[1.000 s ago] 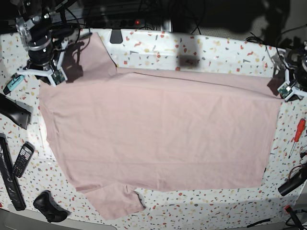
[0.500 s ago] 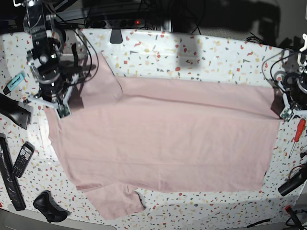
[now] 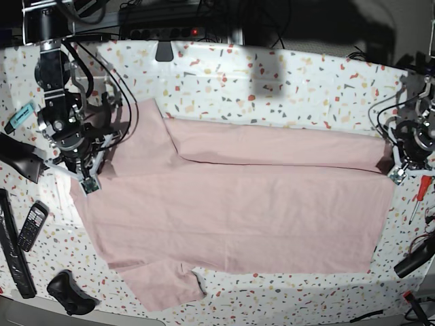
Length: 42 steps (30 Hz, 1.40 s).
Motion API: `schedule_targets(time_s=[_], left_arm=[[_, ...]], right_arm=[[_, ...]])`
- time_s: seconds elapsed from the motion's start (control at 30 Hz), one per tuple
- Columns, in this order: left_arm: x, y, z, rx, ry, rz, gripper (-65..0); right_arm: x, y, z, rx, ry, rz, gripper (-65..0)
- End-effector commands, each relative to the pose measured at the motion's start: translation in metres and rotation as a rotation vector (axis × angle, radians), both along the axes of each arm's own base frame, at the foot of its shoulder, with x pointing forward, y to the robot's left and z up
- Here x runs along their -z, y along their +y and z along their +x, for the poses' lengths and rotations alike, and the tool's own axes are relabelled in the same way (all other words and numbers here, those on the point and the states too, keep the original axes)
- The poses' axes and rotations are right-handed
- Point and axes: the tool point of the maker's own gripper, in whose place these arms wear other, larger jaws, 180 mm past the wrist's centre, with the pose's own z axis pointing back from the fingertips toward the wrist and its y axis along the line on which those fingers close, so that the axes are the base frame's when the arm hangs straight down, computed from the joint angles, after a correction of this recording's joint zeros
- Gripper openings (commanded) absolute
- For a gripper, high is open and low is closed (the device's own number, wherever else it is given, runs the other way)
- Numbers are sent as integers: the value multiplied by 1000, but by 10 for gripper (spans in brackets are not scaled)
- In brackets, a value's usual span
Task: Fold the T-shirt properly
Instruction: 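Release the shirt and regrasp its edge with both grippers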
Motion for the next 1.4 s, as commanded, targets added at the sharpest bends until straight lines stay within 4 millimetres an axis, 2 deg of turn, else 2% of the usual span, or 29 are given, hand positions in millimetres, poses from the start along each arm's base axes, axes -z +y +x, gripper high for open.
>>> schedule_targets(time_s=[0.0, 0.13, 0.2, 0.23, 0.27, 0.3, 0.33, 0.4, 0.53, 0.63, 0.7, 0.8, 0.83, 0.97, 1.07, 1.2, 1.37], left_arm=[[-25, 14, 18, -21, -79, 28, -650], [-32, 23, 23, -50, -95, 48, -650], [-31, 26, 21, -62, -84, 57, -650], [-30, 26, 21, -64, -81, 59, -602], [-29, 28, 20, -73, -71, 64, -510], [-28, 29, 19, -87, -62, 61, -429], [-29, 32, 19, -113, -61, 47, -377], [-33, 36, 20, -166, -67, 24, -356], [-45, 33, 24, -195, -79, -4, -356], [-55, 21, 29, -223, -104, -131, -382], [-56, 11, 32, -234, -114, -220, -457], [-51, 0, 32, -234, -108, -255, -623], [-48, -3, 32, -237, -104, -263, -650], [-30, -11, 29, -256, -80, -300, -650], [-11, -12, 24, -278, -64, -328, -650], [16, -11, 13, -320, -22, -354, -650], [52, -31, -16, -329, 97, -398, -650]], right_arm=[[-17, -9, 10, 3, -50, -30, -650], [-18, -9, 10, 5, -50, -31, -640], [-20, -9, 12, 6, -56, -31, -504], [-22, -9, 14, 8, -63, -30, -455], [-25, -9, 16, 8, -70, -31, -432], [-30, -9, 19, 12, -81, -30, -431], [-34, -8, 20, 18, -91, -23, -431], [-42, -2, 22, 21, -109, 10, -432], [-45, 12, 20, 21, -102, 105, -434], [-41, 20, 18, 26, -82, 179, -465], [-37, 26, 17, 30, -65, 225, -524], [-32, 35, 15, 34, -52, 250, -637], [-30, 39, 15, 34, -51, 263, -650], [-21, 58, 15, 37, -42, 318, -650], [-8, 64, 12, 51, -14, 344, -650], [22, 52, 2, 97, 63, 332, -650], [60, 31, -24, 134, 161, 231, -650]])
